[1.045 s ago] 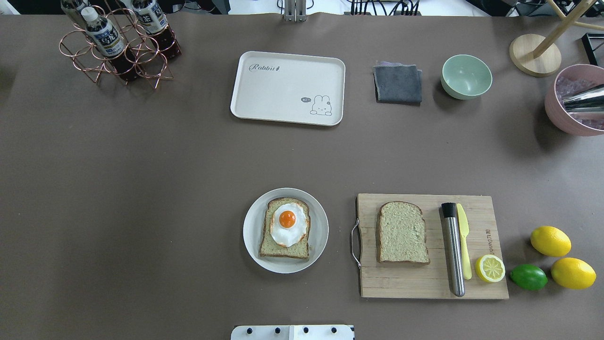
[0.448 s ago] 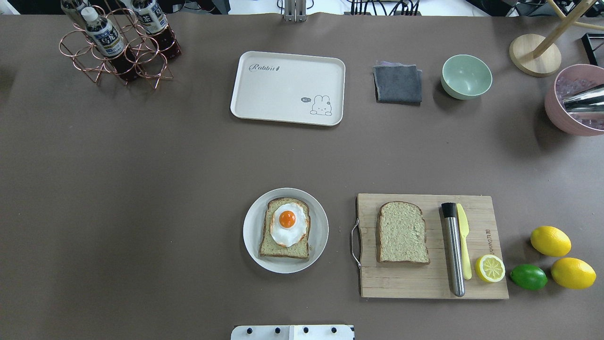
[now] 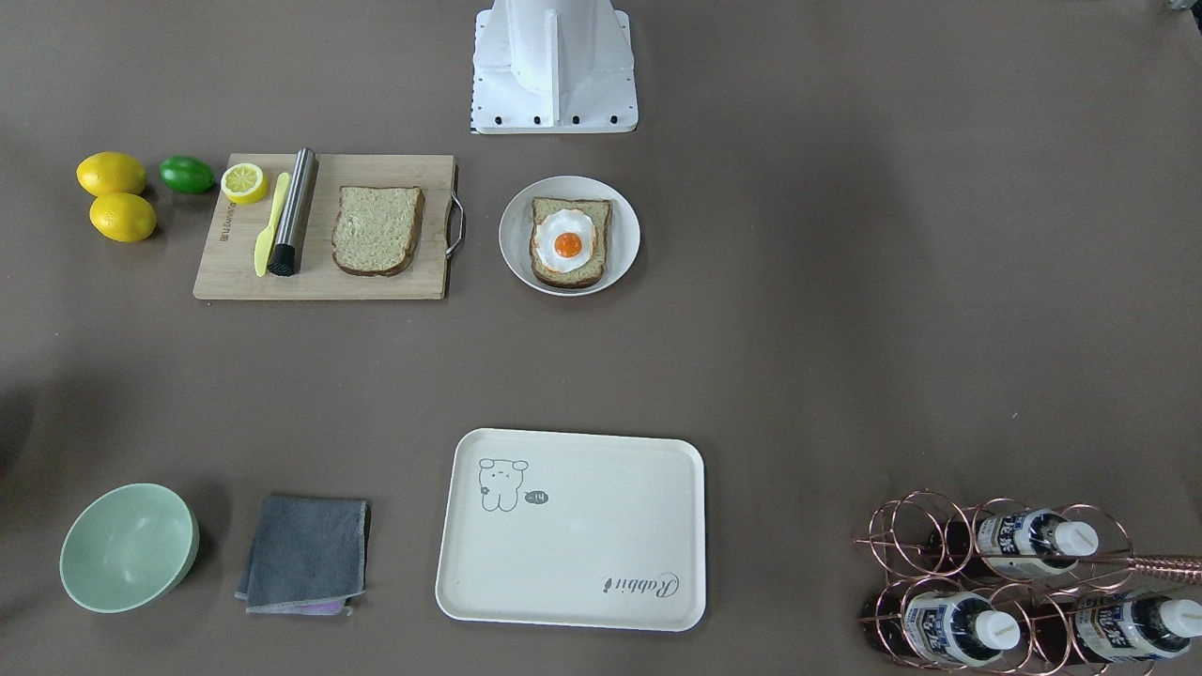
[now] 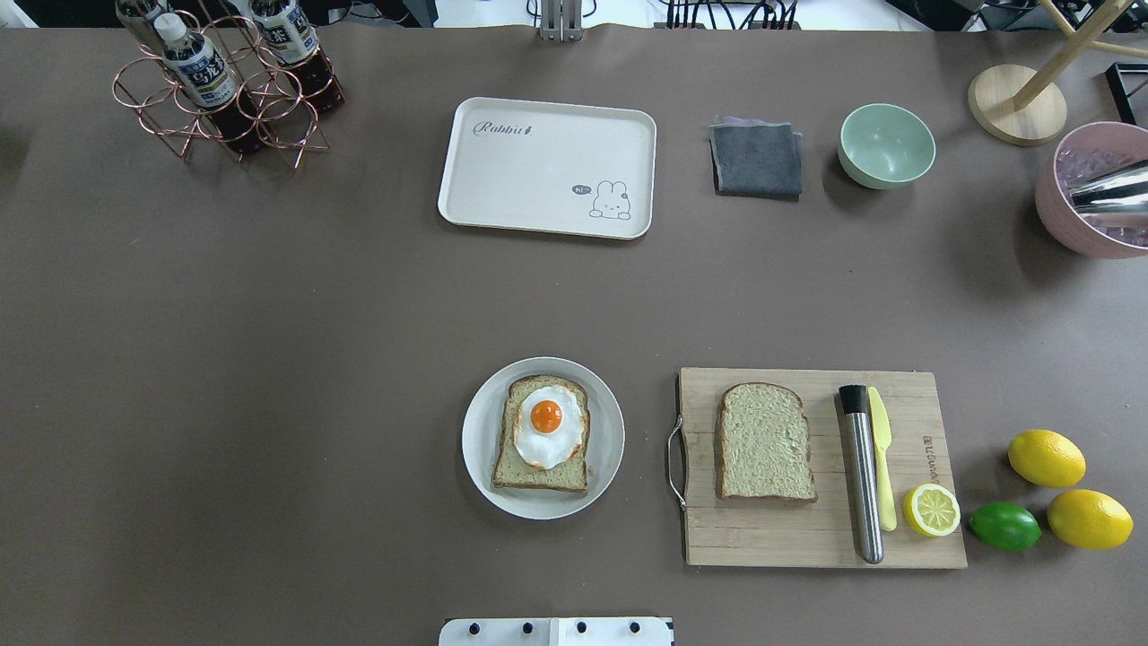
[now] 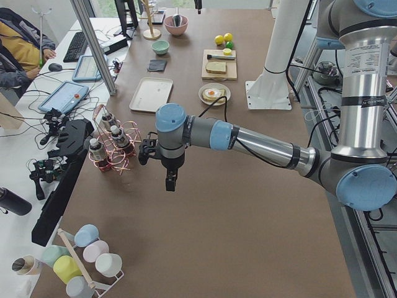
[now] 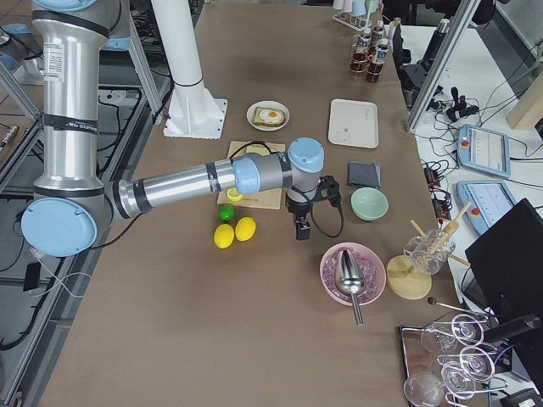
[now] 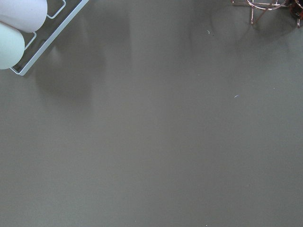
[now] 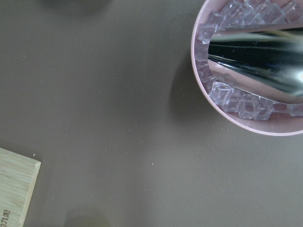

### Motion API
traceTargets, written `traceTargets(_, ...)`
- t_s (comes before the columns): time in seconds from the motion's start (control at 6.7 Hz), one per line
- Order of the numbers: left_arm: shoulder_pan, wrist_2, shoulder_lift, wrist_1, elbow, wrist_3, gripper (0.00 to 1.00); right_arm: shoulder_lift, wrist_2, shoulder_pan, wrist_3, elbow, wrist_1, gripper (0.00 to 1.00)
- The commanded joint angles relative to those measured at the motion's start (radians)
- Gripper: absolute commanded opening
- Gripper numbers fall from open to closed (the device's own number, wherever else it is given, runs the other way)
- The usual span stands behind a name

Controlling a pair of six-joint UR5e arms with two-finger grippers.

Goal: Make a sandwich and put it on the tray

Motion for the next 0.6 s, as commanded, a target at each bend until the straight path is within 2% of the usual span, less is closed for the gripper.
traceTargets(0.0, 0.0, 0.0, 0.011, -0.001, -0.001, 0.0, 0.98, 0.023, 0.002, -0.035, 0.107, 0.035, -0.001, 1.0)
traceTargets(0.15, 0.002, 0.0, 0.011, -0.001, 0.001, 0.0, 0.98, 0.025, 0.021, -0.055, 0.127, 0.036, 0.0, 1.0)
traceTargets(0.3, 0.002, 0.0, 0.011, -0.003, -0.001, -0.001, 0.98, 0.054, 0.051, -0.081, 0.218, 0.038, 0.001, 0.99)
traceTargets(0.45, 0.002, -0.002, 0.011, -0.001, -0.002, -0.001, 0.98, 0.083, 0.045, -0.13, 0.333, 0.042, 0.028, 0.95)
